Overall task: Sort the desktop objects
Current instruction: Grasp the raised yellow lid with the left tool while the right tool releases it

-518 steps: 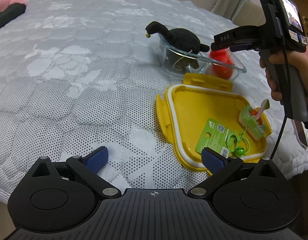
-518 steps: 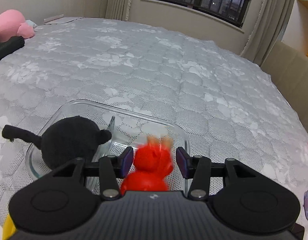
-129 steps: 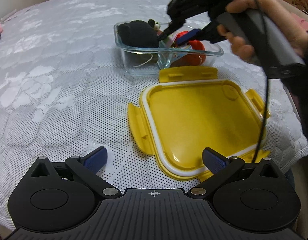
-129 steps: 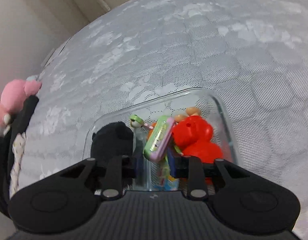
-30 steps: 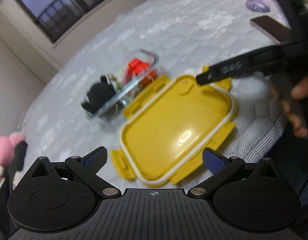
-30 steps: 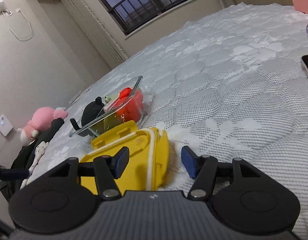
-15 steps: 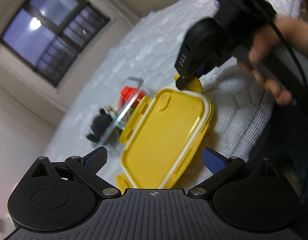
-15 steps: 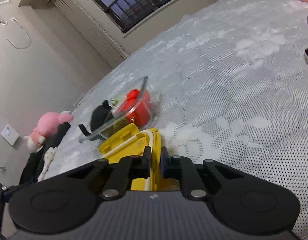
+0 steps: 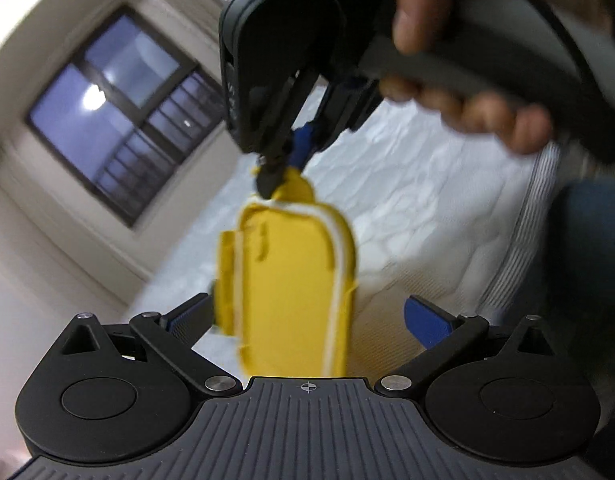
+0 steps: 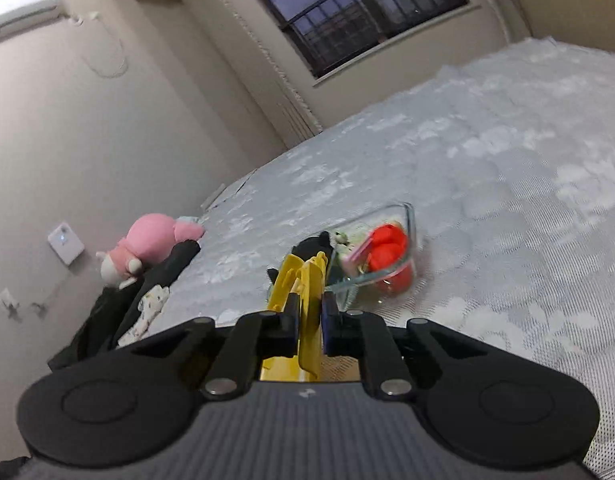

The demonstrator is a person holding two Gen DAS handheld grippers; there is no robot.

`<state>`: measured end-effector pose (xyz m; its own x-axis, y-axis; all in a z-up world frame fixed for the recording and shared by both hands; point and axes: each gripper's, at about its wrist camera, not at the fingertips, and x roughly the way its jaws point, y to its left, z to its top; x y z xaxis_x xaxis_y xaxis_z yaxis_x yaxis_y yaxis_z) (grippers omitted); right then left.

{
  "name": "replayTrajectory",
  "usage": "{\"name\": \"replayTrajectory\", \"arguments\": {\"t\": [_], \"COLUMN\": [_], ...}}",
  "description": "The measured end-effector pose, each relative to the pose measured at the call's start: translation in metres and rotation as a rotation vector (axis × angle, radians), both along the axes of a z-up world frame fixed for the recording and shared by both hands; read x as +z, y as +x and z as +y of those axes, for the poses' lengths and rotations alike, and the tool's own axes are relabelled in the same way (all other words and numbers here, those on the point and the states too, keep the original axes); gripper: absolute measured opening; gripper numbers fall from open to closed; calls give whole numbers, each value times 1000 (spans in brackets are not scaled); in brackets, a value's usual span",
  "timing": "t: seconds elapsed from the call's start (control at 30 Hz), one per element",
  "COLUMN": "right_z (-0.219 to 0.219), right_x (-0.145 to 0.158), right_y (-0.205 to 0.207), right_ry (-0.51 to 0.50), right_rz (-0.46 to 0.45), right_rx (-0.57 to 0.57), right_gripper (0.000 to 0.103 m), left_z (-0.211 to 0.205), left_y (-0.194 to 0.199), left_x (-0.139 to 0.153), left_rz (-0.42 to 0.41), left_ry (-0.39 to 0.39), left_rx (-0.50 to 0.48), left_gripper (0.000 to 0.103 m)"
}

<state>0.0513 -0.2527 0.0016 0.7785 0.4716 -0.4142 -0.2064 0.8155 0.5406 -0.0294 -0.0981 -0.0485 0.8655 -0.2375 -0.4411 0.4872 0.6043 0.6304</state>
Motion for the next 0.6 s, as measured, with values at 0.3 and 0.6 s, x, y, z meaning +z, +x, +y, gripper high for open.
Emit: {"name": "replayTrajectory", "arguments": {"t": [0.3, 0.6], "right_z": [40, 80], "right_x": [35, 56], "right_y": [-5, -14], "right_ry": [-83, -195], "right_rz": [-51, -113], "right_rx": [72, 126], "right_gripper": [13, 22], "left_z": [-2, 37], "left_y": [28, 45], "left_x": [-8, 9], "left_rz": [-34, 94], "left_ry": [-67, -240], "left_rx": [145, 221], "left_gripper": [103, 36]}}
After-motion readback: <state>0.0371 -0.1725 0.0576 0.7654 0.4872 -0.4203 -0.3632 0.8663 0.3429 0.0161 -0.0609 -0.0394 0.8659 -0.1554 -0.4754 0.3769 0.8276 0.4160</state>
